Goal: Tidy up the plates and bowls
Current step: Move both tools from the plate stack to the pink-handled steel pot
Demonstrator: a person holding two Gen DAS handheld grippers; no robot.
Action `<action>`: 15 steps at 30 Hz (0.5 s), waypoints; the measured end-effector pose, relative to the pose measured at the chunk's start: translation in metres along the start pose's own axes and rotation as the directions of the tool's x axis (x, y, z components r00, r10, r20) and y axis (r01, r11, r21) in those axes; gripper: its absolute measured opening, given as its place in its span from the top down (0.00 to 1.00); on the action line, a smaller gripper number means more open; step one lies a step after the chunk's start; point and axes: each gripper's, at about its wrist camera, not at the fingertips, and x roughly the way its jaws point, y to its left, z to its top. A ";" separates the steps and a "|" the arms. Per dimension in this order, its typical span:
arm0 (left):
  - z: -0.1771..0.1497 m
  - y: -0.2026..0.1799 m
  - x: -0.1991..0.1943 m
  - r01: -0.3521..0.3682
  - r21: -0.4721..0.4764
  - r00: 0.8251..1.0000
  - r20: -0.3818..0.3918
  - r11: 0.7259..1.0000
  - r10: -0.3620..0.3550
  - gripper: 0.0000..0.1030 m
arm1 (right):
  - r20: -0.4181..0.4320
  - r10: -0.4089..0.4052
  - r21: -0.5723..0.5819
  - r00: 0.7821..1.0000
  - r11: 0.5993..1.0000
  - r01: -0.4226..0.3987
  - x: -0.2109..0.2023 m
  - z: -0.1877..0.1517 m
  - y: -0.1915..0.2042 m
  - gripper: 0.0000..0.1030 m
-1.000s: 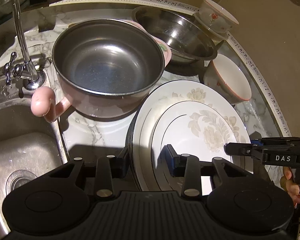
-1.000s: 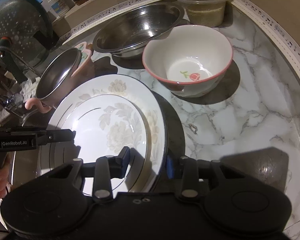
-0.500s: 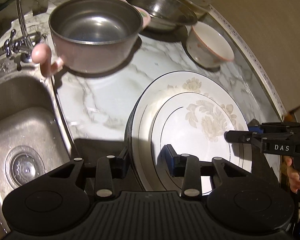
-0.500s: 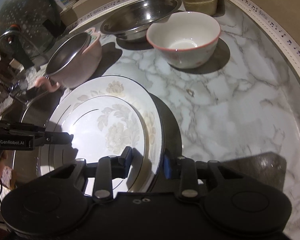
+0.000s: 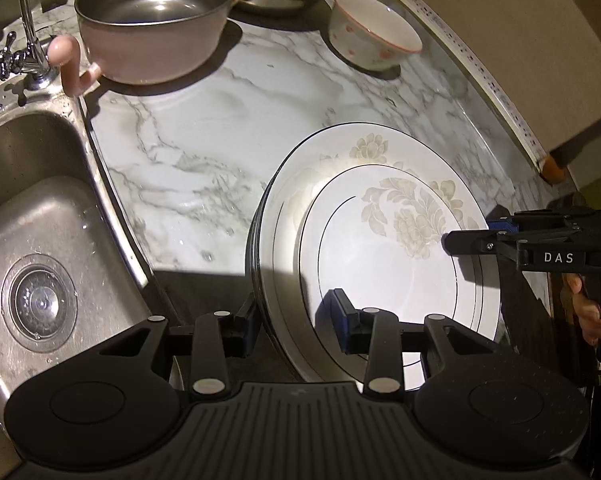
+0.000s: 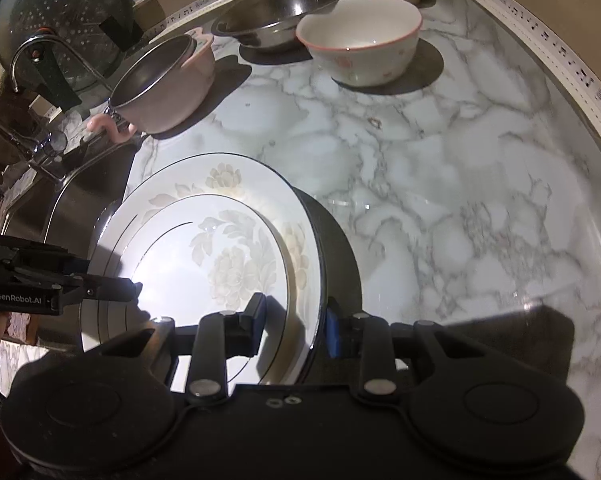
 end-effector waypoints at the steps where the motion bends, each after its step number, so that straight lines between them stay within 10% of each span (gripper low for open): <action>1: -0.001 0.000 -0.001 0.002 0.001 1.000 -0.001 1.000 -0.002 0.66 | -0.001 0.000 0.003 1.000 1.000 0.000 -0.001 -0.002 0.000 0.71; 15: 0.000 0.005 -0.010 0.009 0.013 1.000 0.026 1.000 -0.010 0.66 | -0.002 -0.045 -0.033 0.999 0.998 0.045 -0.005 0.000 0.006 0.68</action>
